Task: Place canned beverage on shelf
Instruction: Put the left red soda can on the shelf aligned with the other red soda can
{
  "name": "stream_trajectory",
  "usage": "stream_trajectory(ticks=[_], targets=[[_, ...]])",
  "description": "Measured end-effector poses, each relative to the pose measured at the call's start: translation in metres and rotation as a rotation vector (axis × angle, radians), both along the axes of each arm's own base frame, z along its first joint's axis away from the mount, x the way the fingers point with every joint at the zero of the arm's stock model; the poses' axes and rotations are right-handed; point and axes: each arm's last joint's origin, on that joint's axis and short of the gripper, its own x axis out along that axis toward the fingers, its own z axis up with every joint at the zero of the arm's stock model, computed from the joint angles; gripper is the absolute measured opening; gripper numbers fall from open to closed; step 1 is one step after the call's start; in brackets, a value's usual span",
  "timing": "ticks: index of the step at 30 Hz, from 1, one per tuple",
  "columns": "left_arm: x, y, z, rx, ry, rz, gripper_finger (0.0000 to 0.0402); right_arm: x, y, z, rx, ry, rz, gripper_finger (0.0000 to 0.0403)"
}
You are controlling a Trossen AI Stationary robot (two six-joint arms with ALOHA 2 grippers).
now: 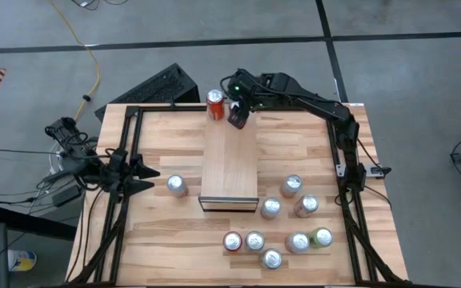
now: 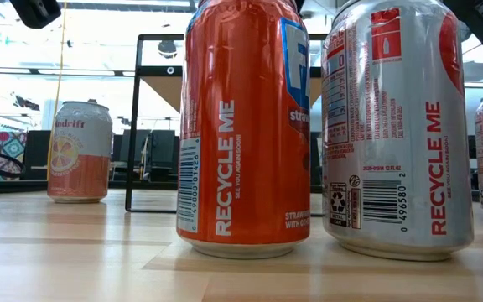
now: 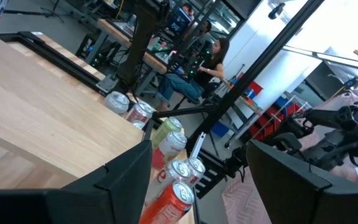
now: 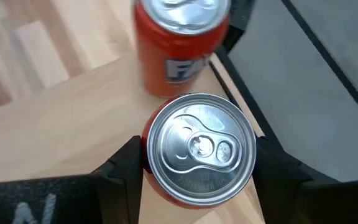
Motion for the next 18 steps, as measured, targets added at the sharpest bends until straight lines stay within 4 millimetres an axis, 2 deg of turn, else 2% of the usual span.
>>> stream_trajectory(ticks=[18], targets=[[0.010,-0.009,-0.005,-0.016,0.054,0.017,0.0251,-0.014,-0.037,-0.001,-0.066,0.064,0.502,0.0223]])
